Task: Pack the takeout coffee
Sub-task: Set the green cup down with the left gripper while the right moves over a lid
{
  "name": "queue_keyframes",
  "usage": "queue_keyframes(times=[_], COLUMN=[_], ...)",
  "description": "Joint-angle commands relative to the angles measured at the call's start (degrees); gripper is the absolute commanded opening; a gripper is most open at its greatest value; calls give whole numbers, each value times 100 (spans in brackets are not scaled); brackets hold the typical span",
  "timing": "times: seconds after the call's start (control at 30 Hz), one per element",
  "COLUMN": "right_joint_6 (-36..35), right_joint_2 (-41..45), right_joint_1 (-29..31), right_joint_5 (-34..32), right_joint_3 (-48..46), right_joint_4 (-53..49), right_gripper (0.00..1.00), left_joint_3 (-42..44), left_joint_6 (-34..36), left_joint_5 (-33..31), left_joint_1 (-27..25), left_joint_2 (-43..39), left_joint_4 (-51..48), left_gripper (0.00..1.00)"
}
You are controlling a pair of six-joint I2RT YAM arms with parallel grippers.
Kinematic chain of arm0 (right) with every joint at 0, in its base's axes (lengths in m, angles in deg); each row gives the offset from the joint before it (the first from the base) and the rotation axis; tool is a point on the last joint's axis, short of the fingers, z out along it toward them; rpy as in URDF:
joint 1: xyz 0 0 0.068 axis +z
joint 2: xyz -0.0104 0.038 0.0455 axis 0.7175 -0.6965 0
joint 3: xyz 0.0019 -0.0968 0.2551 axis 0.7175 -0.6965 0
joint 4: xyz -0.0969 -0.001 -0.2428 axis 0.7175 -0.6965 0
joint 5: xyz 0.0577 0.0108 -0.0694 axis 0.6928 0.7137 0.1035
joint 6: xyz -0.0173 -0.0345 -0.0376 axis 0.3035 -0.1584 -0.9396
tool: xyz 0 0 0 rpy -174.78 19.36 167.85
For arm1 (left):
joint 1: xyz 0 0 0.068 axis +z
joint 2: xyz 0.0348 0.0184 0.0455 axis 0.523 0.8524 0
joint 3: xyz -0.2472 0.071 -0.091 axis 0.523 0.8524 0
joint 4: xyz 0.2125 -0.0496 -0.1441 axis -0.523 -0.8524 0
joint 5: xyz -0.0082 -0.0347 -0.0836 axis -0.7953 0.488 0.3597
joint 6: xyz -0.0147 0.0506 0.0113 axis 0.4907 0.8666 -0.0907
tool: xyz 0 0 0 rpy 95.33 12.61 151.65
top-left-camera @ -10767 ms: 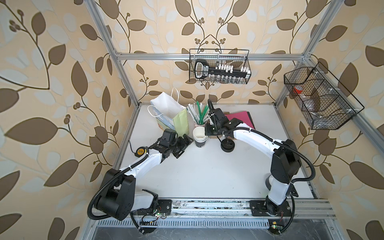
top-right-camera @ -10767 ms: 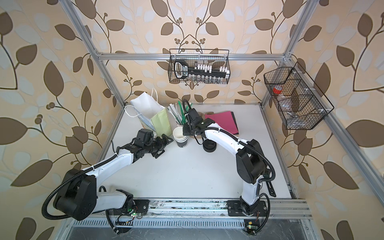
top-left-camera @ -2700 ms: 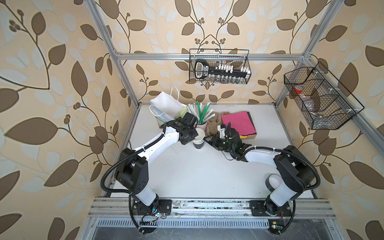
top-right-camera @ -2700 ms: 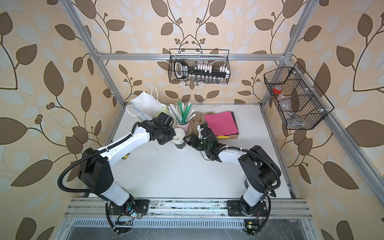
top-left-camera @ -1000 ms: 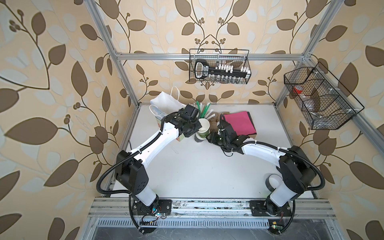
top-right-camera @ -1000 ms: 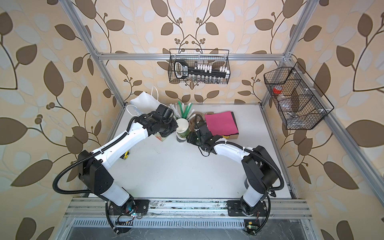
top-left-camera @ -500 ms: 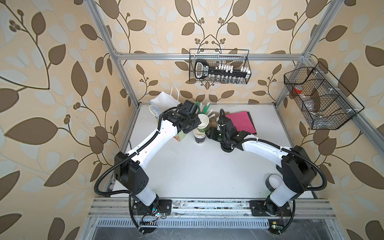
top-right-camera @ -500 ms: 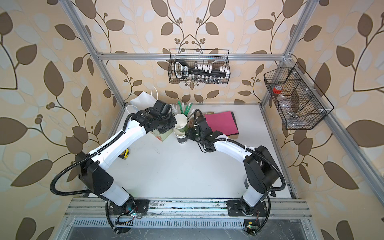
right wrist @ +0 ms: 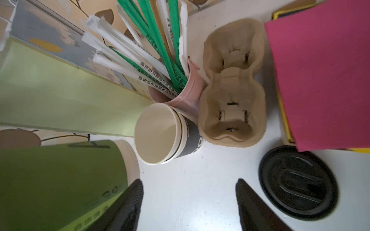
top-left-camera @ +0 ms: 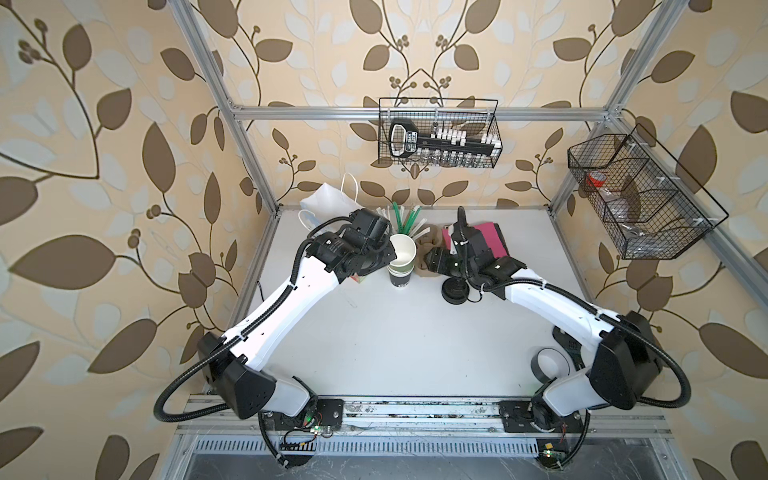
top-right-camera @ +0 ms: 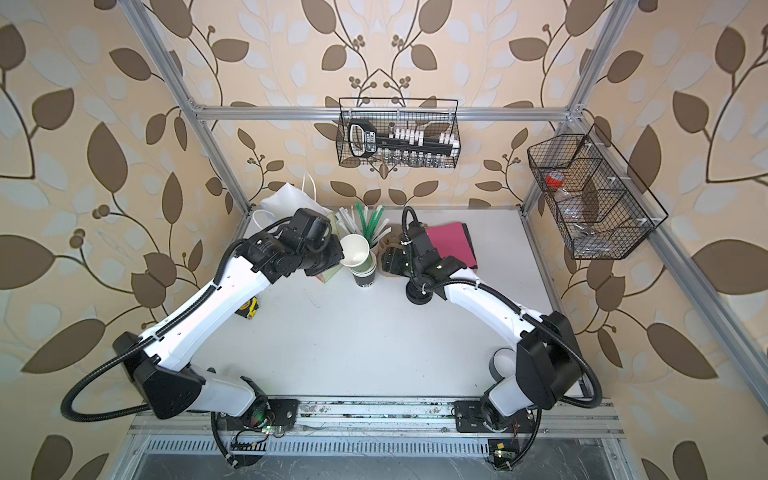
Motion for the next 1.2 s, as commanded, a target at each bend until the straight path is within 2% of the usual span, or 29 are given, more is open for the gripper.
queue_keyframes(times=[0.0,0.23,0.37,0.63,1.17], right_joint_6=[-421,-829,-1001,-1150,-1288], right_joint_2=[177,-103,-341,-935,-1575], right_joint_1=[-112,-146,-149,-211,-324], right_joint_5=[-327,-604,-571,-570,-757], right_joint_3=[-156,-284,-281,31,277], right_joint_4=[-810,-1426,-1472,-1745,-1760], right_gripper=[84,100,100,99,93], left_joint_3=[636,1613,2053,2268,2367], left_joint_6=[162,100,-178,-275,-331], left_joint_5=[-55,-304,-246,-423,-234], left_joint_1=[-224,-923,-1163,-1511,-1620], left_joint_2=[-463,-573,-480,-150,300], left_joint_4=[-70,65,340,500,988], left_gripper=[0,0,0,0,0])
